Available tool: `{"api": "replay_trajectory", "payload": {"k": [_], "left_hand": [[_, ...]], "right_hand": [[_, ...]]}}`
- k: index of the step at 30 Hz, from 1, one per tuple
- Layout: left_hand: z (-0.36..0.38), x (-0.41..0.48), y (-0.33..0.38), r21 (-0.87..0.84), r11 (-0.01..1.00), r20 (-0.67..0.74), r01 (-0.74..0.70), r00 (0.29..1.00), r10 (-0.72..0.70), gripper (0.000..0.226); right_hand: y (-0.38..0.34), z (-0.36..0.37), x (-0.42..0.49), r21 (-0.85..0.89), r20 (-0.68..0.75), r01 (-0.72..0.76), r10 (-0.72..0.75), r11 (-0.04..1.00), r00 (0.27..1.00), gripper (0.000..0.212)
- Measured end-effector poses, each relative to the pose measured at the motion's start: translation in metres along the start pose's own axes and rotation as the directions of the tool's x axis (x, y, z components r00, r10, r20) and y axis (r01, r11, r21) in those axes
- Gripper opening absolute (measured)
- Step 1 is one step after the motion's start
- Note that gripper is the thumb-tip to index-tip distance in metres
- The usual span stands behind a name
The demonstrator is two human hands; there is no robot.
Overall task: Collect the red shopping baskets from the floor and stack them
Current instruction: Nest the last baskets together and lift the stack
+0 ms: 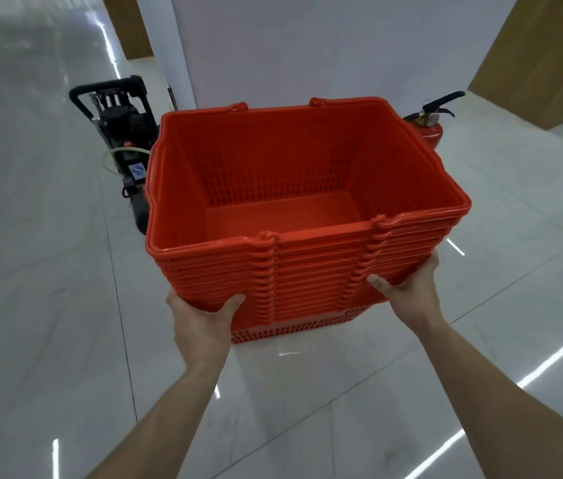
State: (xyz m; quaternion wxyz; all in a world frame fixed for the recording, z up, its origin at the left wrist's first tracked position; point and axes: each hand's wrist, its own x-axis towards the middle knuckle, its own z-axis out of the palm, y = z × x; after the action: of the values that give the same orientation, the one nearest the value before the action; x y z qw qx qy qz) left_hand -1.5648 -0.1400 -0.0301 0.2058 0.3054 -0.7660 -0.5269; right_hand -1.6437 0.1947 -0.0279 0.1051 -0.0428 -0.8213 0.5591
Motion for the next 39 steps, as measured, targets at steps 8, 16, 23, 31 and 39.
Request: {"api": "replay_trajectory", "payload": {"k": [8, 16, 23, 31, 39], "left_hand": [[0.075, -0.009, 0.03, 0.033, 0.999, -0.096, 0.015, 0.995, -0.012, 0.098], [0.14, -0.023, 0.05, 0.001, 1.0, -0.237, 0.025, 0.971, -0.024, 0.094], [0.178, -0.02, 0.06, 0.006, 0.999, -0.319, 0.04, 0.947, -0.036, 0.096], [0.19, -0.011, 0.061, -0.012, 1.0, -0.338, 0.0, 0.941, -0.004, 0.095], [0.191, -0.009, 0.057, 0.023, 0.999, -0.328, -0.037, 0.944, 0.042, 0.103]], "right_hand": [[0.026, -0.036, 0.081, 0.009, 0.061, 0.086, -0.086, 0.996, 0.994, 0.111], [0.049, -0.056, 0.165, 0.072, 0.131, 0.214, -0.222, 0.974, 0.966, 0.113], [0.062, -0.062, 0.212, 0.057, 0.164, 0.296, -0.301, 0.954, 0.939, 0.11], [0.069, -0.049, 0.228, -0.026, 0.185, 0.291, -0.282, 0.956, 0.942, 0.118], [0.069, -0.052, 0.227, -0.001, 0.158, 0.319, -0.315, 0.948, 0.936, 0.113]]}}
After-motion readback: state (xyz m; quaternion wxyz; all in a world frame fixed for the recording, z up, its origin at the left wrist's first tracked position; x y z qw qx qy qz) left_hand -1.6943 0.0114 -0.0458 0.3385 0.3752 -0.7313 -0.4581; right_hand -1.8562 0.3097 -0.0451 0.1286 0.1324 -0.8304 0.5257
